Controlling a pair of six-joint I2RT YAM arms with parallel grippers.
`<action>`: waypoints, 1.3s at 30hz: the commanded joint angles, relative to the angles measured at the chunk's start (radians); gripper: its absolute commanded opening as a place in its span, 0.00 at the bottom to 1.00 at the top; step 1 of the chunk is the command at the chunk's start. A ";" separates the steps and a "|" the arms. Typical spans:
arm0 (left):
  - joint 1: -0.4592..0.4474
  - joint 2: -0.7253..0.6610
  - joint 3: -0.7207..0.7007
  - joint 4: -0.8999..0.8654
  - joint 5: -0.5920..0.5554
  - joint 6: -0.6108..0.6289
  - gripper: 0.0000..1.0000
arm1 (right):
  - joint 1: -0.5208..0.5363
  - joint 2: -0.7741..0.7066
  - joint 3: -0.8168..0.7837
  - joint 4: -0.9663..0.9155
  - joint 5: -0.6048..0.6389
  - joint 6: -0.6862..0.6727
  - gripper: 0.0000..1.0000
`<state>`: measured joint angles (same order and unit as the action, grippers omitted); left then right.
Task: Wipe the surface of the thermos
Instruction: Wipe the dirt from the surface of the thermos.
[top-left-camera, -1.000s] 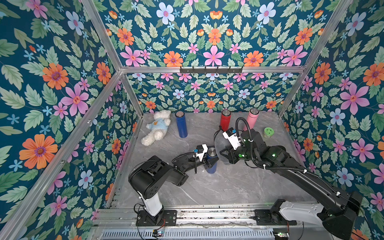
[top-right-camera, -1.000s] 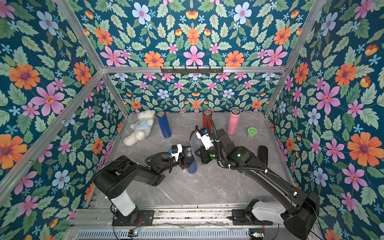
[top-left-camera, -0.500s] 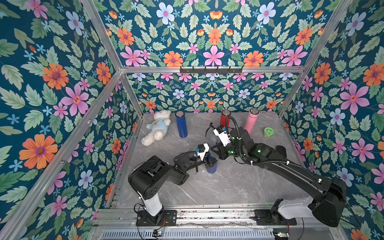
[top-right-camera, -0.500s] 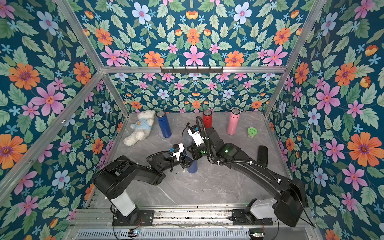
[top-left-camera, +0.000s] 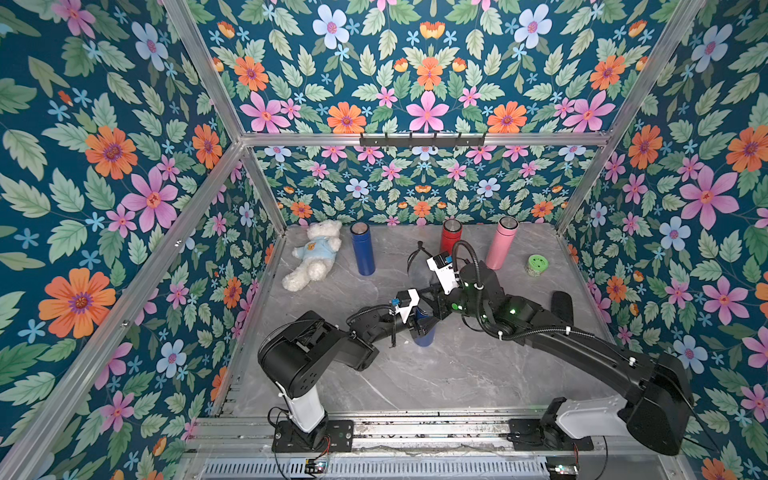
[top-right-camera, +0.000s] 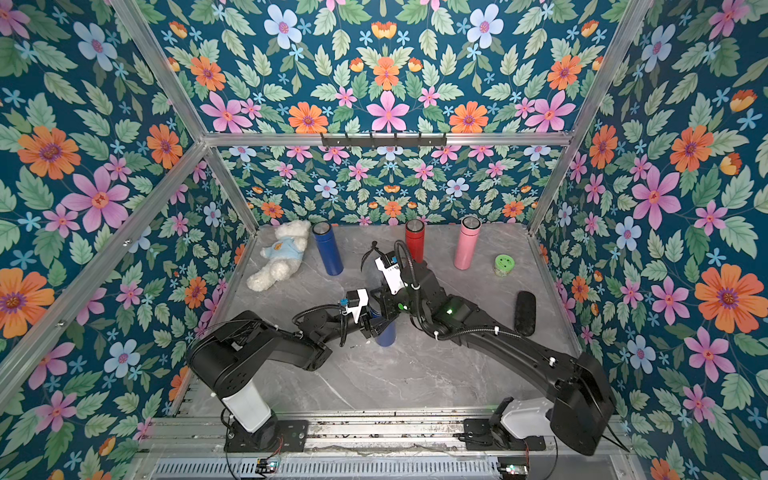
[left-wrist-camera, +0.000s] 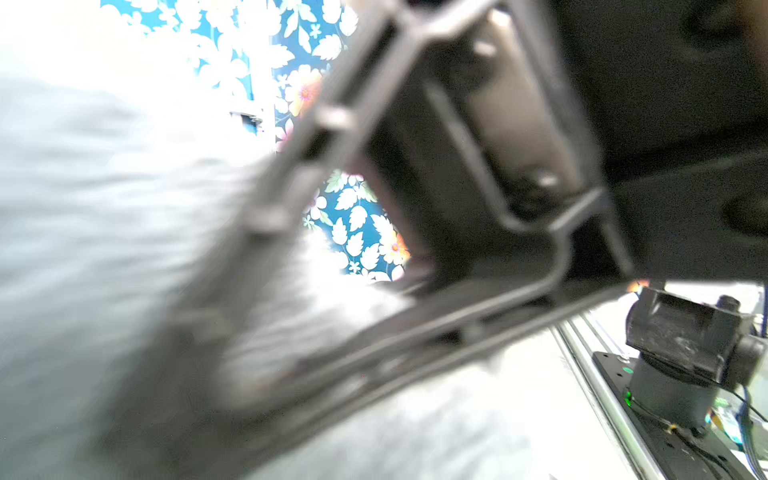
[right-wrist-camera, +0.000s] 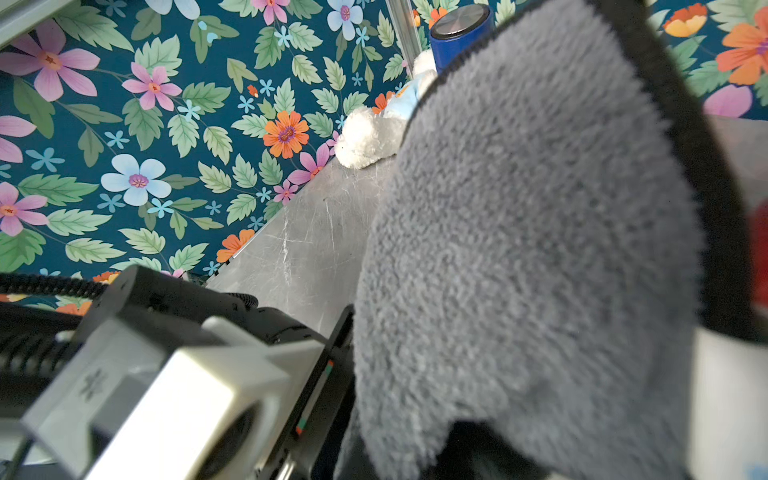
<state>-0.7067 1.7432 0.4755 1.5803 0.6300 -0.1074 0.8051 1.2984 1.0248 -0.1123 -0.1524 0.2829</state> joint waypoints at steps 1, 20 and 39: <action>0.001 0.021 0.000 -0.178 0.008 0.024 0.00 | 0.008 -0.037 -0.058 -0.287 0.011 0.051 0.00; 0.003 0.013 -0.005 -0.203 0.024 0.046 0.00 | -0.008 0.185 0.062 -0.212 0.048 0.025 0.00; 0.007 0.019 0.030 -0.247 -0.007 -0.028 0.00 | -0.124 0.069 0.036 -0.221 0.026 0.018 0.00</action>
<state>-0.6998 1.7527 0.5167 1.5280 0.6514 -0.1318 0.6960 1.3506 1.0416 -0.0757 -0.1528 0.3351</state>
